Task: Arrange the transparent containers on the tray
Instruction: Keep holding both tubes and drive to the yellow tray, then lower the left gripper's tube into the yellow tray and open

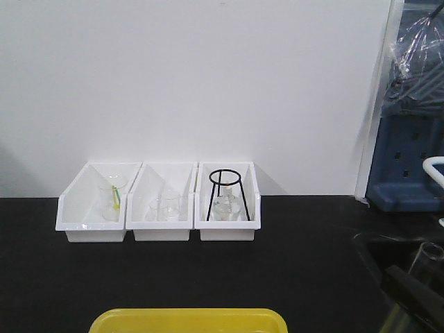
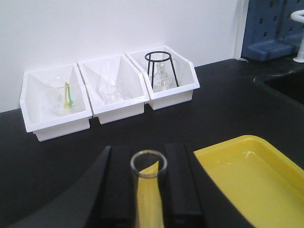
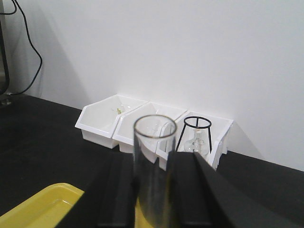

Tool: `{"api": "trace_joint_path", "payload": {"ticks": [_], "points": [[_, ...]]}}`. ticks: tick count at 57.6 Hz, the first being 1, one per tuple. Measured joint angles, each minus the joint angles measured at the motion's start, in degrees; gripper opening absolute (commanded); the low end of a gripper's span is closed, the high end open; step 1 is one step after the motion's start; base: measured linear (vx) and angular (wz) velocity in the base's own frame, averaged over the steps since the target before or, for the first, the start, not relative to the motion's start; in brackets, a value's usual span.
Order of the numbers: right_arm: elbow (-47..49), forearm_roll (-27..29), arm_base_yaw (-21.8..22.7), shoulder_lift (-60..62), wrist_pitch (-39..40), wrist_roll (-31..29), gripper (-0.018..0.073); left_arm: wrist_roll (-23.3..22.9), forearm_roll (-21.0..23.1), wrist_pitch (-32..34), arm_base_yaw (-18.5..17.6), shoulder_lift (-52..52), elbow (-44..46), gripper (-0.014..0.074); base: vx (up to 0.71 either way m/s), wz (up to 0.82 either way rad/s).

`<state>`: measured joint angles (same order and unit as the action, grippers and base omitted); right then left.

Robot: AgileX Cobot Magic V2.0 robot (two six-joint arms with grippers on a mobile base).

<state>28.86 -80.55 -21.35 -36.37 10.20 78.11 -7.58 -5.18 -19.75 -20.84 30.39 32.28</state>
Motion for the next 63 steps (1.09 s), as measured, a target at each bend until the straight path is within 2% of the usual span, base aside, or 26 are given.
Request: {"api": "trace_joint_path", "payload": {"ticks": [29, 38, 44, 52, 63], "points": [[0.00, 0.00, 0.00, 0.00, 0.31, 0.00, -0.0011, 0.00, -0.26, 0.51, 0.00, 0.00, 0.00, -0.0003, 0.00, 0.00], [0.00, 0.00, 0.00, 0.00, 0.45, 0.00, -0.0011, -1.38, 2.92, -1.10, 0.00, 1.12, 0.84, -0.0001, 0.00, 0.00], [0.00, 0.00, 0.00, 0.00, 0.45, 0.00, -0.0011, -1.92, 5.18, -5.90, 0.00, 6.40, 4.45, -0.0001, 0.00, 0.00], [0.00, 0.00, 0.00, 0.00, 0.39, 0.00, -0.0011, -3.65, 6.06, -12.28, 0.00, 17.75, 11.07, -0.0001, 0.00, 0.00], [0.00, 0.00, 0.00, 0.00, 0.39, 0.00, -0.0011, -4.10, 8.48, -15.02, 0.00, 36.37, 19.21, -0.0001, 0.00, 0.00]]}}
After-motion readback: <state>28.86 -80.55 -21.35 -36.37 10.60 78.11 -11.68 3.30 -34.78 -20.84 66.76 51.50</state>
